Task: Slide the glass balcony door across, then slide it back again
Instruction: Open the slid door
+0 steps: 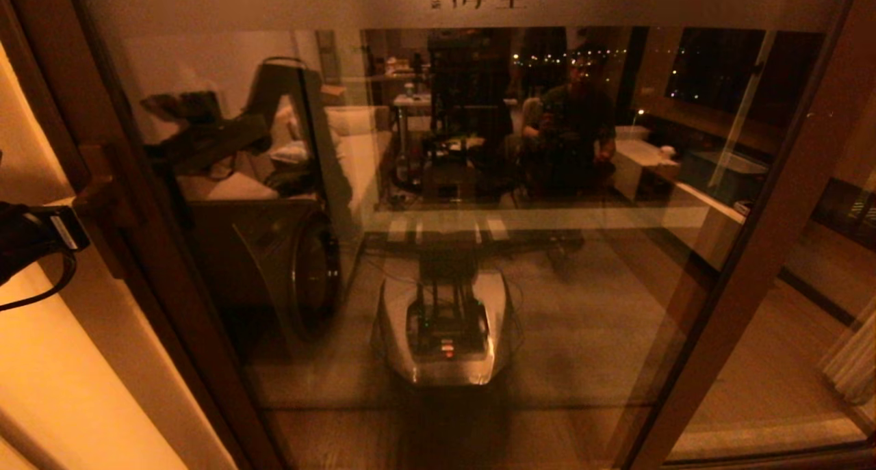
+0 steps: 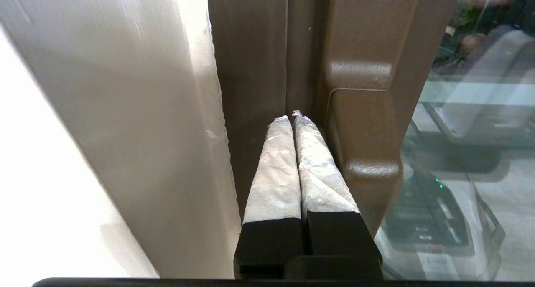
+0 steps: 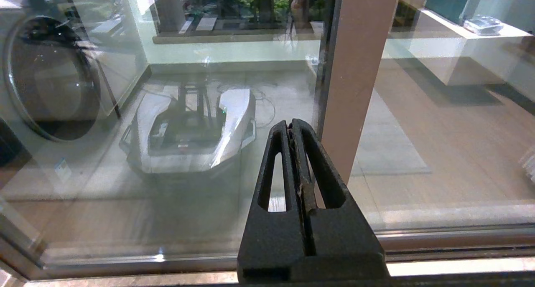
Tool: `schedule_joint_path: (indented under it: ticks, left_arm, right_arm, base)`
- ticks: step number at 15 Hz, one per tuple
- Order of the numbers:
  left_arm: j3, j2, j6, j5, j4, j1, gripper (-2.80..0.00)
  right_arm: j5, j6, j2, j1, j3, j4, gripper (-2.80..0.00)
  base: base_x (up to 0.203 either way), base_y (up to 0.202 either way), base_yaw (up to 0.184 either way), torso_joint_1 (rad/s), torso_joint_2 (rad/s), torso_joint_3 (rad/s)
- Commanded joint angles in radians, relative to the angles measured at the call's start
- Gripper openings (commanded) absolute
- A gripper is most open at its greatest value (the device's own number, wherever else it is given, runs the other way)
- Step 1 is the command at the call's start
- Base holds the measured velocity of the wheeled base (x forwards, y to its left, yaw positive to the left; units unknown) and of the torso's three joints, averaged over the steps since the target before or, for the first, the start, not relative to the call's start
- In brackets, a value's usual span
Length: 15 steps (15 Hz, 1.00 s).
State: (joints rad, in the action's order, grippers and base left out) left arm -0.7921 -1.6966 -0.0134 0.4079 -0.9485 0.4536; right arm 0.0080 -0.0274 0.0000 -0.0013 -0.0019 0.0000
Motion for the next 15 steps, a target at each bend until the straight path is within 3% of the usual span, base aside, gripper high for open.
schedule_joint_path:
  ticks: [1,15]
  left_arm:
    - [0.014,0.021,0.0,0.003,-0.006,-0.012,-2.8]
    - [0.064,0.055,-0.003,-0.002,-0.006,-0.081,-2.8]
  right_arm:
    - [0.001,0.0,0.002,0.0,0.0,0.0,-2.8]
    - [0.0,0.0,0.002,0.0,0.0,0.0,-2.8]
  base:
    - [0.0,0.0,0.0,0.0,0.0,0.0]
    - [0.0,0.0,0.0,0.0,0.0,0.0]
